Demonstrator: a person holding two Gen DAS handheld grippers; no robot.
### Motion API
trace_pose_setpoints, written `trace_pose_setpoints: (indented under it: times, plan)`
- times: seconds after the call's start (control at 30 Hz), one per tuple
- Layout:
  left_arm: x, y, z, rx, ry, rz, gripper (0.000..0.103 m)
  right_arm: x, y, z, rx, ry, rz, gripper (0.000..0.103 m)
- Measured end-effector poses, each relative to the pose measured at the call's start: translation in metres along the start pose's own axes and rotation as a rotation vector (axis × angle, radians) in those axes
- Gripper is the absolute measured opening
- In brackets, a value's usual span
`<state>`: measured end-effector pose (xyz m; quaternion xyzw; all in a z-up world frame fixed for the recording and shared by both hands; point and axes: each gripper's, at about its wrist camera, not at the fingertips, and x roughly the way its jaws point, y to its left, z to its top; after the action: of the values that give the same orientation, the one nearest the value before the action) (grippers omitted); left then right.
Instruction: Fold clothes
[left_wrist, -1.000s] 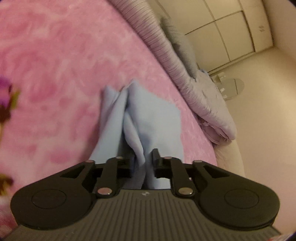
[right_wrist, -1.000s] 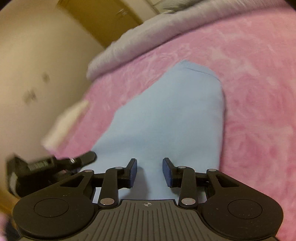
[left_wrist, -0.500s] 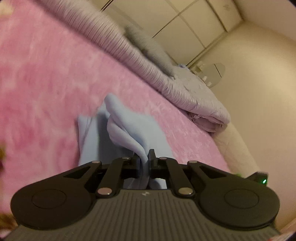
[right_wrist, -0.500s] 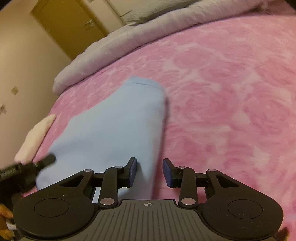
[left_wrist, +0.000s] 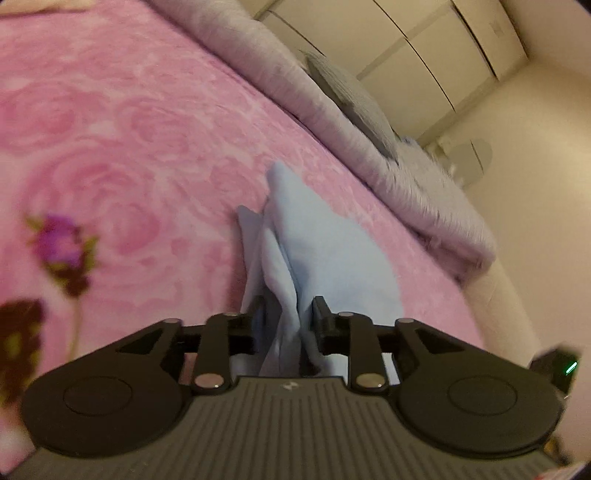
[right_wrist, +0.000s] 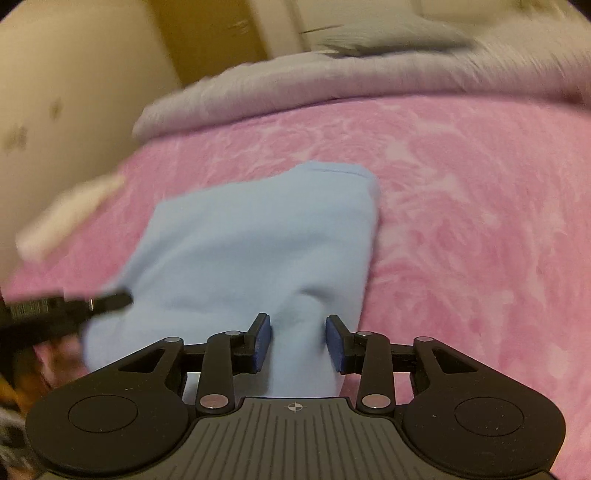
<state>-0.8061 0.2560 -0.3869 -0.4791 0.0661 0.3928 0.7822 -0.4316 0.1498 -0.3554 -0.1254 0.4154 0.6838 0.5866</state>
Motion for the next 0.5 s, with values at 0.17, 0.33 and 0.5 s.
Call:
trace_pose_setpoints:
  times: [0.17, 0.33, 0.5]
  plan:
    - [-0.023, 0.025, -0.005, -0.243, 0.017, -0.026, 0.042, -0.031, -0.072, -0.025, 0.550, -0.004, 0.194, 0.054]
    - [-0.015, 0.036, -0.015, -0.338, 0.051, -0.033, 0.044, -0.032, -0.090, -0.065, 0.804, 0.029, 0.284, 0.054]
    - [-0.011, 0.028, -0.018, -0.229, 0.056, 0.029, 0.044, -0.016, -0.078, -0.061, 0.778, 0.020, 0.278, 0.054]
